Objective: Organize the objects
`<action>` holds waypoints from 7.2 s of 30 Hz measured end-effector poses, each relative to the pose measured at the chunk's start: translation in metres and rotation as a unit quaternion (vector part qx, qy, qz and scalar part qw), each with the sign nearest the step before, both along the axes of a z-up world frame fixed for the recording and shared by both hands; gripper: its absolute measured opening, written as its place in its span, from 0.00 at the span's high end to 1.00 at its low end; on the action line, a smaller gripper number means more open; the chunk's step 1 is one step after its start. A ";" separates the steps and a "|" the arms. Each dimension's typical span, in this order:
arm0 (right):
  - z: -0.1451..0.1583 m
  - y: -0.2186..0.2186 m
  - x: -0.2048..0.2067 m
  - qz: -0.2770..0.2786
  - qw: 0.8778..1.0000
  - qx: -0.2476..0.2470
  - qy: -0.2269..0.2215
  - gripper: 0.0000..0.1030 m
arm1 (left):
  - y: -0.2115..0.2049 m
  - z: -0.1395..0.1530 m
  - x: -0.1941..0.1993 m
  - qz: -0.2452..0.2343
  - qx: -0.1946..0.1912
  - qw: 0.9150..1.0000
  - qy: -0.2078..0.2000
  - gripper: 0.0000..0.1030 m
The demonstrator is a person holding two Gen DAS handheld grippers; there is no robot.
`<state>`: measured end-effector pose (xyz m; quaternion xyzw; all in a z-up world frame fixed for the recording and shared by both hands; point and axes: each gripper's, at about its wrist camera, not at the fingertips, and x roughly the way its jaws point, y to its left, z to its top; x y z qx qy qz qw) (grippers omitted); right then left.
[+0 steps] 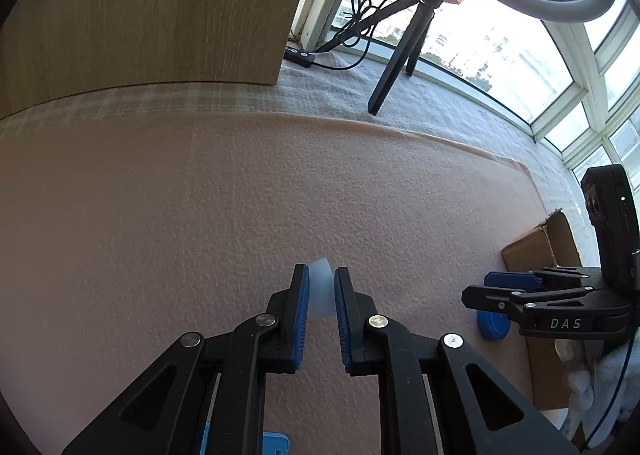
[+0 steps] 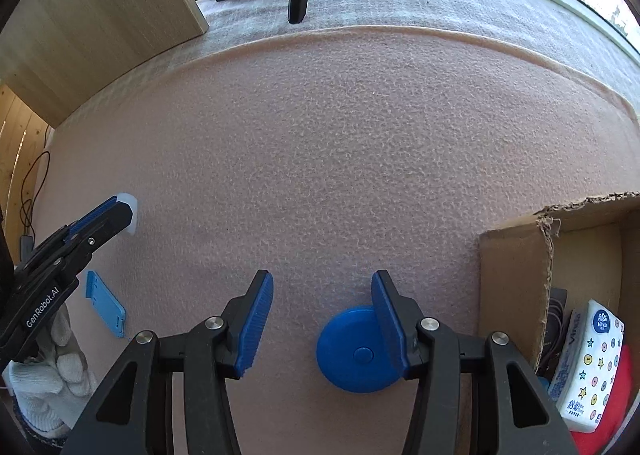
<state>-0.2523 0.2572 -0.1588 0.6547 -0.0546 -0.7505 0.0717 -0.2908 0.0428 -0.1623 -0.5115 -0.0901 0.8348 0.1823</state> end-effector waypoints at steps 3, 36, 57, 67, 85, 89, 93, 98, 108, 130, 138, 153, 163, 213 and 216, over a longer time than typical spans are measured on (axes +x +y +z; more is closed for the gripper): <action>-0.002 0.003 0.010 -0.009 0.999 -0.029 -0.013 0.54 | -0.003 0.001 0.003 -0.003 0.007 1.000 -0.003 0.87; 0.028 0.002 0.086 -0.024 0.993 -0.109 0.046 0.45 | 0.036 -0.013 0.081 -0.114 -0.026 0.993 -0.017 0.53; 0.024 -0.005 0.114 -0.014 0.995 -0.081 0.059 0.44 | 0.030 -0.008 0.081 -0.104 -0.022 0.994 -0.016 0.57; 0.023 -0.027 0.132 0.028 0.994 -0.006 0.101 0.44 | 0.039 -0.012 0.077 -0.098 -0.043 0.994 -0.016 0.59; 0.018 -0.034 0.134 0.047 0.992 0.019 0.115 0.55 | 0.037 -0.013 0.076 -0.089 -0.064 0.994 -0.007 0.85; 0.021 -0.031 0.139 0.044 0.992 0.004 0.119 0.55 | 0.034 -0.010 0.080 -0.083 -0.052 0.995 -0.008 0.89; 0.033 -0.024 0.147 0.038 0.991 -0.011 0.128 0.55 | 0.035 -0.004 0.090 -0.087 -0.042 0.995 -0.007 0.89; 0.053 -0.008 0.160 0.026 0.988 -0.030 0.146 0.55 | 0.041 0.011 0.103 -0.092 -0.018 0.996 -0.002 0.89; 0.087 0.066 0.202 -0.034 0.983 -0.038 0.177 0.55 | 0.102 0.052 0.134 -0.145 0.026 0.989 0.025 0.89; 0.090 0.200 0.240 -0.131 0.972 0.002 0.195 0.55 | 0.274 0.066 0.190 -0.255 0.038 0.966 0.030 0.89; 0.090 0.208 0.232 -0.125 0.972 0.004 0.199 0.55 | 0.289 0.068 0.191 -0.252 0.026 0.967 0.038 0.87; 0.096 0.217 0.240 -0.145 0.967 0.000 0.210 0.51 | 0.285 0.073 0.195 -0.250 0.024 0.967 0.039 0.78; 0.098 0.211 0.241 -0.152 0.965 -0.015 0.215 0.50 | 0.254 0.077 0.198 -0.230 0.021 0.972 0.041 0.78; 0.064 -0.121 0.116 0.162 0.967 -0.101 0.167 0.34 | -0.117 0.038 0.203 0.070 -0.065 0.995 0.003 0.19; 0.058 -0.141 0.109 0.190 0.963 -0.095 0.166 0.31 | -0.133 0.033 0.206 0.089 -0.071 0.993 -0.007 0.17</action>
